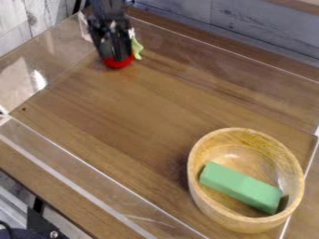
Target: Move the red object to the left side of the table
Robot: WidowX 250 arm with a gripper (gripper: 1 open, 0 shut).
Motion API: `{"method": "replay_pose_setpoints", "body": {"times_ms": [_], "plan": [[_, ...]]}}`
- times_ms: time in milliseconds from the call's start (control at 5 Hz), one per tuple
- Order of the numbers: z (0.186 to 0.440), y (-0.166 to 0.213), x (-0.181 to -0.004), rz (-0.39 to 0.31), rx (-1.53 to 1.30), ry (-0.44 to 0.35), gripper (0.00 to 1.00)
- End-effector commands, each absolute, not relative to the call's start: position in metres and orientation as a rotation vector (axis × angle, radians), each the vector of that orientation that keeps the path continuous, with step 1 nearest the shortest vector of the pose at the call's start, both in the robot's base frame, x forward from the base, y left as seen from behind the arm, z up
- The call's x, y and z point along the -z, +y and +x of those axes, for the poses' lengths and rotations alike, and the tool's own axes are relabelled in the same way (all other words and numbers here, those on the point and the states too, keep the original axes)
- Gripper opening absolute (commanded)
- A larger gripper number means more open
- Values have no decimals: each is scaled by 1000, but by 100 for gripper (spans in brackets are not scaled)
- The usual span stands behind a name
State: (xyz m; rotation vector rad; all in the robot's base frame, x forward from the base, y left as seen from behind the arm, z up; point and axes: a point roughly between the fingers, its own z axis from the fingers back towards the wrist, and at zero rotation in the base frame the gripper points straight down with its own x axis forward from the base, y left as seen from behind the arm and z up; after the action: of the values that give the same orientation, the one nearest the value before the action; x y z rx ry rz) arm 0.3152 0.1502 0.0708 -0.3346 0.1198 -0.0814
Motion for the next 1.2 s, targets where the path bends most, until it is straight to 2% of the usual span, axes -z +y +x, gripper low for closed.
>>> {"method": "replay_pose_setpoints", "body": {"times_ms": [0,200,400,800,1000], "plan": [[320,185,-79,-308,9,72,0],[317,207,-74,-313,-42,74,0],[320,207,-71,-311,-46,85,100],[323,214,-72,-312,-129,90,100],[327,212,-99,-316,-184,42,100]]}}
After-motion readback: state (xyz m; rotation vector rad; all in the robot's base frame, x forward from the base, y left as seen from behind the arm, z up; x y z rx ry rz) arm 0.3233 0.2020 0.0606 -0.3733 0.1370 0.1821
